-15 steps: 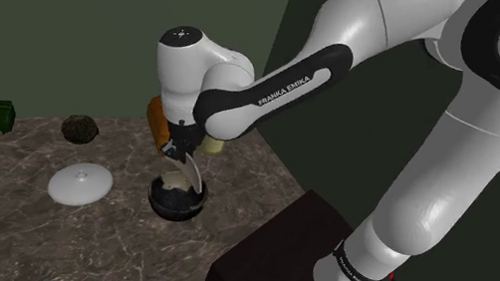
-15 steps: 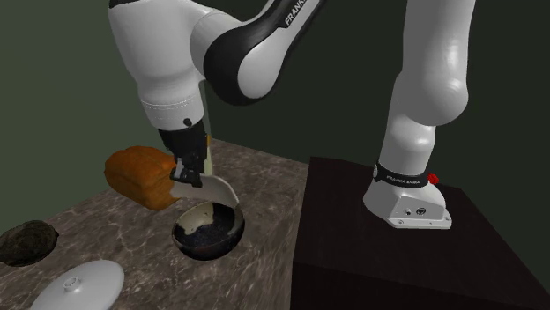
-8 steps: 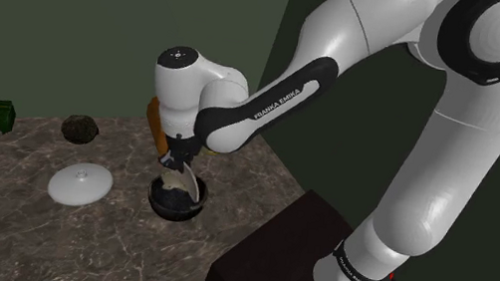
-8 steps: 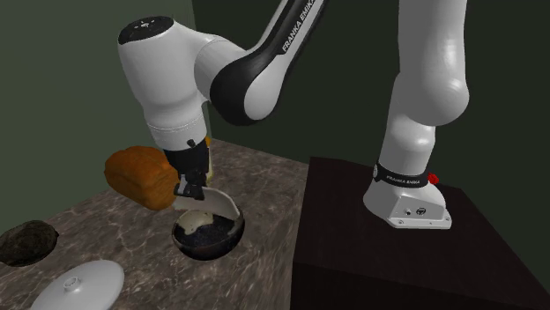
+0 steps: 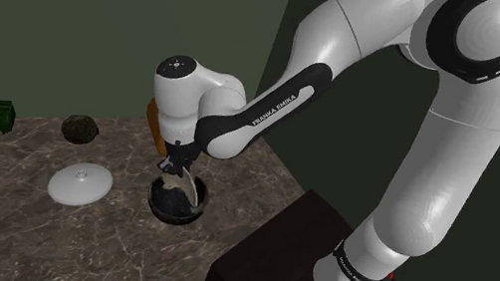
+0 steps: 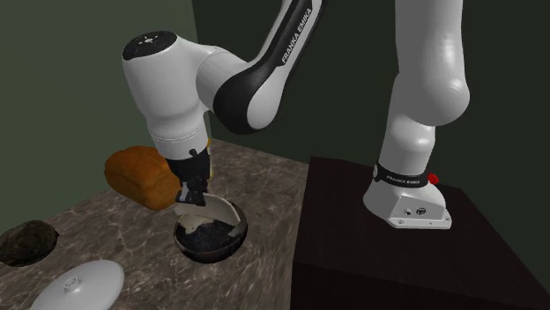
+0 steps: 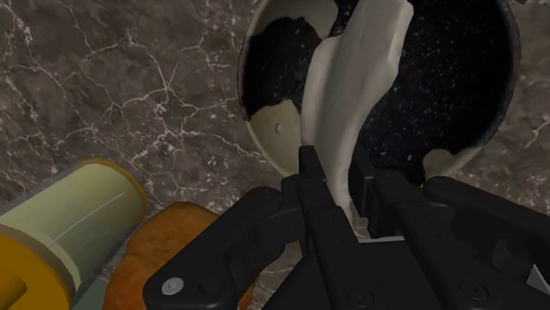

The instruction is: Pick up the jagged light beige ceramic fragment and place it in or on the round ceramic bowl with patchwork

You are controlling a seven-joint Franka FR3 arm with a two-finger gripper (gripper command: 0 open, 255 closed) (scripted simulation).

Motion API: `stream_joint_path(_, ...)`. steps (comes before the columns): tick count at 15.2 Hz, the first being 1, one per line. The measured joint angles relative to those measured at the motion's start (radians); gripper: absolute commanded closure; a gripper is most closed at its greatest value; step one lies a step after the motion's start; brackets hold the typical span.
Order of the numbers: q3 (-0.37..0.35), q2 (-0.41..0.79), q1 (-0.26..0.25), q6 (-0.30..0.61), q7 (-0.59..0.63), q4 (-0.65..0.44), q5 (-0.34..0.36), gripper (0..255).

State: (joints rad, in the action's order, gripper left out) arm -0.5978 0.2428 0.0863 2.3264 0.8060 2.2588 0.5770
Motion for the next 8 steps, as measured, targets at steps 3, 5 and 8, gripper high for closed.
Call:
stream_joint_path(3,0.0,0.0,0.0,0.0,0.0,0.0,0.0,0)
stream_joint_path(5,0.0,0.0,0.0,0.0,0.0,0.0,0.0,0)
stream_joint_path(8,-0.008,-0.015,0.002,-0.012,-0.011,-0.002,-0.017,0)
